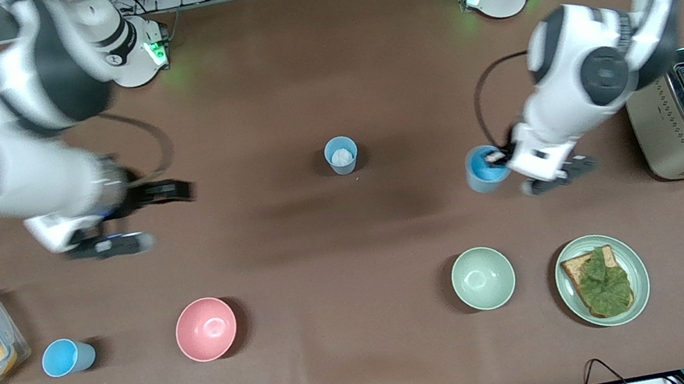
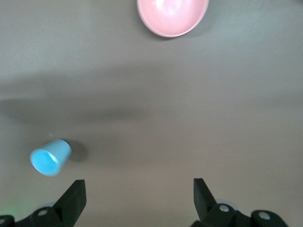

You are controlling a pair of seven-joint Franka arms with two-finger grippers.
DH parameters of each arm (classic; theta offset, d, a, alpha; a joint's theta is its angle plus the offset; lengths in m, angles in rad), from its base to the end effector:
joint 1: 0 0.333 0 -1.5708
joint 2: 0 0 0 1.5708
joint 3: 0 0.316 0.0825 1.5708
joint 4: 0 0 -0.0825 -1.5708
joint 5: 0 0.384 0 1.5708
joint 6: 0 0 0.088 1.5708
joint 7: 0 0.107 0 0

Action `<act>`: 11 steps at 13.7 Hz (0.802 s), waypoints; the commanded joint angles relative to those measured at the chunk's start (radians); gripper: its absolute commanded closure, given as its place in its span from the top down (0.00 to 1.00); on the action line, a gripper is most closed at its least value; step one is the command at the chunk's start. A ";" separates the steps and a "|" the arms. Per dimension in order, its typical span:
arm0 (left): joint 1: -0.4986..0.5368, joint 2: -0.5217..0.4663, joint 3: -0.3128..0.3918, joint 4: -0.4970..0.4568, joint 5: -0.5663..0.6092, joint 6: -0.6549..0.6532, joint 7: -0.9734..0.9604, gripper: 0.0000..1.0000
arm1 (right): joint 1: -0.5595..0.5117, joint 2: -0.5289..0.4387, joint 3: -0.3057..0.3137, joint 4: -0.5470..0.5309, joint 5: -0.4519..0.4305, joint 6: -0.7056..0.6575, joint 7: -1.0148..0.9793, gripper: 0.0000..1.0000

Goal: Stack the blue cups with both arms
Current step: 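Lower the left gripper's cup onto the middle cup while the right gripper withdraws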

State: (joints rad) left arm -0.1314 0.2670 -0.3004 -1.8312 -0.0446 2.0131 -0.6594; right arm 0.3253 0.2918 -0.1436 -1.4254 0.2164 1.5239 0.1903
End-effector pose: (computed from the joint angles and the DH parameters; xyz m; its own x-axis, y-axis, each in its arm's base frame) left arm 0.5612 -0.2500 0.3871 0.9600 0.2475 -0.1309 0.2553 -0.9658 0.0461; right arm 0.6106 0.1480 0.5188 0.9760 -0.0019 -0.2176 -0.0317 -0.9906 -0.1334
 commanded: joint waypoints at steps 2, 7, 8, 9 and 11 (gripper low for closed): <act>-0.153 0.049 -0.022 0.055 0.025 -0.024 -0.207 0.00 | -0.095 -0.071 0.019 0.040 -0.187 -0.086 -0.282 1.00; -0.307 0.138 -0.022 0.105 0.014 -0.020 -0.298 0.00 | -0.213 -0.126 0.039 -0.013 -0.192 -0.070 -0.310 1.00; -0.327 0.162 -0.022 0.128 0.012 -0.020 -0.310 0.00 | -0.233 -0.156 0.041 -0.083 -0.189 -0.017 -0.316 1.00; -0.347 0.187 -0.022 0.147 0.014 -0.020 -0.333 0.00 | -0.259 -0.213 0.062 -0.166 -0.187 0.061 -0.318 1.00; -0.385 0.213 -0.022 0.161 0.014 -0.016 -0.351 0.00 | -0.317 -0.325 0.123 -0.329 -0.196 0.177 -0.308 1.00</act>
State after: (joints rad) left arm -0.4775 0.4361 -0.3278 -1.7251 -0.0432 2.0129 -0.9726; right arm 0.0775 0.1325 -0.0940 -1.5380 0.0414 1.5964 -0.1183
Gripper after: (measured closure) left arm 0.956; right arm 0.000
